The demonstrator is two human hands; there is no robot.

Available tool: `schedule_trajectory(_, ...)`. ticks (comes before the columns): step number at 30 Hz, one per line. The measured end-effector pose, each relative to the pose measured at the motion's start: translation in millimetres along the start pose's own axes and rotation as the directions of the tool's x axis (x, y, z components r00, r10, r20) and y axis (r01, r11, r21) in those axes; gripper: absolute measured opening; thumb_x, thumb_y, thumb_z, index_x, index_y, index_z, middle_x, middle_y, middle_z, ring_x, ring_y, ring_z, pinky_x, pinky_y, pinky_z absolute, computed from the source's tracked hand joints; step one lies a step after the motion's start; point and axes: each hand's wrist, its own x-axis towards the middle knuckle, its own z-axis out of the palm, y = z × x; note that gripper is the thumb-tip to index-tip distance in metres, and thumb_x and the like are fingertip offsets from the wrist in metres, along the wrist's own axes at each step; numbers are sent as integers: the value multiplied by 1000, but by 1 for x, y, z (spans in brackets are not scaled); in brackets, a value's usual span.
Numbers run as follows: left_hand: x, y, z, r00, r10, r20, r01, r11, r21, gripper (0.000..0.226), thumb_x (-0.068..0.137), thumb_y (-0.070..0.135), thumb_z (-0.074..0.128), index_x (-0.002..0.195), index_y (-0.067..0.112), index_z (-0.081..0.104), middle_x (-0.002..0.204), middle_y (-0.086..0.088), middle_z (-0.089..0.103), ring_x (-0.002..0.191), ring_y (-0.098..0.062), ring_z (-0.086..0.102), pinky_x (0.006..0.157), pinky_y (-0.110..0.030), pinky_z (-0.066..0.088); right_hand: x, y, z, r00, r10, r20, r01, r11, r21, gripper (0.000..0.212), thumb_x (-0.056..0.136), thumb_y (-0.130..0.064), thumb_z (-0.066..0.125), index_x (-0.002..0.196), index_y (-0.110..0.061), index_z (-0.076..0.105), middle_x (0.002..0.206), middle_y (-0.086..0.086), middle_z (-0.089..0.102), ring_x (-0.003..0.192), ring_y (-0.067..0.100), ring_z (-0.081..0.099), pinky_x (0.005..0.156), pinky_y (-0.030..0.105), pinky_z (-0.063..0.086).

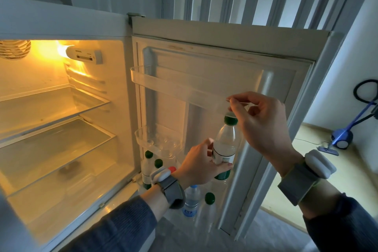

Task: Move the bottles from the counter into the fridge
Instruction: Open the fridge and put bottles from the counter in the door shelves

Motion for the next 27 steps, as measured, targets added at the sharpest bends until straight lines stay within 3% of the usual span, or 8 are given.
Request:
schedule_trajectory(3,-4,1,2,1000,-11,12,11,1000,7,59,77,52,84,122,29,54,110,16,70,99,1,66,92,-28,58,1,0,-4,1000,1,12,-2,1000,28,11,97,-26,68,101,-27,79,86,-16,77,44,13,63,47,25,52)
schedule_trajectory(10,-24,5,-18,992,-45,-120,51,998,44,66,80,57,77,136,42,45,122,25,58,111,5,57,97,-23,51,-1,-6,-13,991,-130,24,126,986,113,14,98,-23,68,106,-26,78,83,-20,74,42,9,58,44,12,38)
schedule_trajectory(13,-46,2,-29,961,-99,-259,130,986,105,46,89,42,72,129,46,50,123,27,57,113,8,54,97,-20,48,-3,-11,-10,946,-257,198,215,953,215,14,98,-23,68,107,-28,78,82,-24,72,51,10,65,48,14,43)
schedule_trajectory(17,-98,-10,-34,900,-146,-411,287,908,305,43,89,41,63,130,37,52,124,15,62,113,-8,60,96,-37,51,-19,-6,15,708,-423,566,297,905,305,17,99,-32,65,114,-34,75,99,-26,72,74,-3,70,64,19,57)
schedule_trajectory(20,-143,-10,-27,820,-243,-519,461,817,346,42,93,30,66,133,32,53,132,13,59,118,-8,56,100,-28,44,-38,5,40,591,-471,655,301,882,363,18,97,-36,66,112,-36,76,107,-27,71,87,-6,68,76,25,59)
schedule_trajectory(23,-215,-2,-10,660,-396,-638,668,698,257,41,91,32,66,130,34,55,135,13,58,117,-11,58,102,-34,48,-77,4,72,387,-553,738,302,832,465,22,95,-40,65,116,-37,73,109,-28,67,93,-6,66,81,28,59)
schedule_trajectory(25,-245,5,1,613,-420,-670,713,659,239,42,88,34,66,129,35,56,135,11,58,113,-14,60,100,-38,51,-93,8,88,334,-546,769,295,835,465,23,95,-40,64,118,-39,70,103,-35,59,95,-8,61,86,27,57)
schedule_trajectory(27,-306,24,19,459,-491,-740,821,554,141,43,88,32,66,130,32,56,135,10,58,115,-13,59,102,-32,49,-137,-11,98,182,-622,762,319,770,553,26,96,-40,65,122,-39,68,107,-33,55,97,-5,58,90,26,55)
